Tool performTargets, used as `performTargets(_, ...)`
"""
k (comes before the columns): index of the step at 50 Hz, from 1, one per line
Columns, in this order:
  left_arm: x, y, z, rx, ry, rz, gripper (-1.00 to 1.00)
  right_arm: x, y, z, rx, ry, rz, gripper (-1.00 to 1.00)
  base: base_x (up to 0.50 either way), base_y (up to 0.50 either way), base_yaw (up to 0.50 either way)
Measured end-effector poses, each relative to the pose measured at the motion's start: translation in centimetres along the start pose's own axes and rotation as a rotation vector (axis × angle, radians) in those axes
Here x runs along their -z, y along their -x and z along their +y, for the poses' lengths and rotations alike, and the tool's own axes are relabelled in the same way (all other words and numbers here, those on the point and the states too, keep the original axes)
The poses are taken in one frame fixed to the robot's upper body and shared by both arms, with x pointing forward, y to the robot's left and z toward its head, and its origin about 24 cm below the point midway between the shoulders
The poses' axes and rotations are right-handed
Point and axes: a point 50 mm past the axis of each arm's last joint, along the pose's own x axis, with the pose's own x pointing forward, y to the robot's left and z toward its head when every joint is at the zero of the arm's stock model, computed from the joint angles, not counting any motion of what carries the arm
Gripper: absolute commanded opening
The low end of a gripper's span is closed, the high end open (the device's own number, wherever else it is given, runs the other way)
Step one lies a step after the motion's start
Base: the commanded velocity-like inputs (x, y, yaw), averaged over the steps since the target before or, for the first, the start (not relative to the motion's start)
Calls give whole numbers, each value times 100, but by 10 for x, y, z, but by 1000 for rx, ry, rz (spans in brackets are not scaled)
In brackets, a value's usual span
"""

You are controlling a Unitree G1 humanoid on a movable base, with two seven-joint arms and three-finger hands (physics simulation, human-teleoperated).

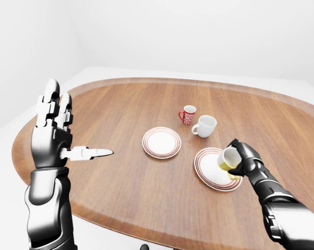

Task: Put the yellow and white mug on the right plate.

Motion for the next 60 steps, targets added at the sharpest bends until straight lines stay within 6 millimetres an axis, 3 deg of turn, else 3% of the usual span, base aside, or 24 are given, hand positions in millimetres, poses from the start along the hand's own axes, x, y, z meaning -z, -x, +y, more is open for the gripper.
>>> performTargets(60,-1,1,-1,4,-3,-3,97,-7,5,30,-7,43,2,-100,0,0,0)
